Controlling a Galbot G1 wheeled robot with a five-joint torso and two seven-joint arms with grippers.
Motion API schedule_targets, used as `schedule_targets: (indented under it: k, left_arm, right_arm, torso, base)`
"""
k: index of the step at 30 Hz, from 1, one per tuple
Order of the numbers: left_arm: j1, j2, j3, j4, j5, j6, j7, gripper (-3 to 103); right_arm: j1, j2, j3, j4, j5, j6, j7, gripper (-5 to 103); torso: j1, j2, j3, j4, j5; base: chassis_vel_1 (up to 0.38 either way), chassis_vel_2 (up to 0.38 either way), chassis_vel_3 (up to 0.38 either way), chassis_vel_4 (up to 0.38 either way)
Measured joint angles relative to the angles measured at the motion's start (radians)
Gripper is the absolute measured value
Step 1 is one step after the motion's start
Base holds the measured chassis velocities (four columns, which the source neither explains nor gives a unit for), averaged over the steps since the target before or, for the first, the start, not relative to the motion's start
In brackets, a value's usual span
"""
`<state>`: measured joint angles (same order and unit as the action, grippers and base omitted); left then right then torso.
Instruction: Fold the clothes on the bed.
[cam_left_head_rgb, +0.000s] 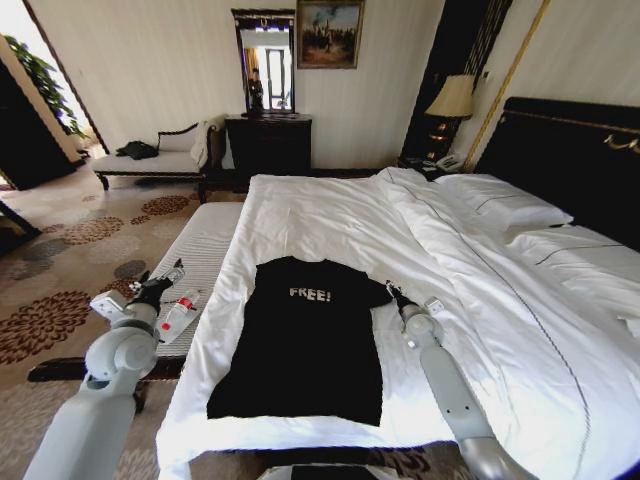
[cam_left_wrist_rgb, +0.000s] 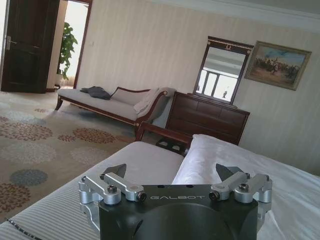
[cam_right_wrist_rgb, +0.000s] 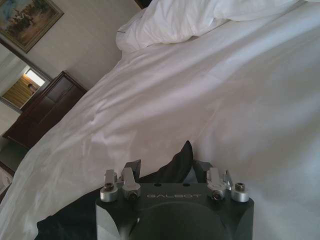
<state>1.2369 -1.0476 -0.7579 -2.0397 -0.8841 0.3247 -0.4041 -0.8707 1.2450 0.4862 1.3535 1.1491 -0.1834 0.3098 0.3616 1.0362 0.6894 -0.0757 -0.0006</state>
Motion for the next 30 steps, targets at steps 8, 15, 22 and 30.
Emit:
schedule_targets:
  k: [8, 15, 22, 30]
  left_arm:
    - [0.009, -0.006, -0.011, 0.004, 0.002, -0.004, -0.003, 100]
    - [0.014, -0.009, -0.02, 0.005, 0.002, -0.007, -0.004, 100]
    - [0.028, -0.017, -0.028, 0.008, 0.012, -0.013, -0.005, 100]
    - [0.068, -0.024, -0.049, -0.009, 0.022, -0.018, -0.006, 100]
  right_arm:
    - [0.006, -0.001, -0.012, -0.015, -0.063, -0.001, -0.004, 28]
    - [0.023, -0.001, -0.026, -0.016, -0.079, 0.009, -0.029, 3]
    - [0.064, 0.002, -0.08, -0.013, -0.083, 0.047, -0.074, 0]
    - [0.159, 0.041, -0.182, -0.064, -0.123, 0.103, -0.137, 0]
  torso:
    - [0.0, 0.0, 0.0, 0.0002, 0.0]
    - [0.0, 0.0, 0.0, 0.0001, 0.0001]
    - [0.0, 0.0, 0.0, 0.0, -0.0001]
    - [0.0, 0.0, 0.0, 0.0006, -0.0001]
  base:
    - [0.0, 0.0, 0.0, 0.0]
    - [0.0, 0.0, 0.0, 0.0]
    - [0.0, 0.0, 0.0, 0.0]
    - [0.0, 0.0, 0.0, 0.0]
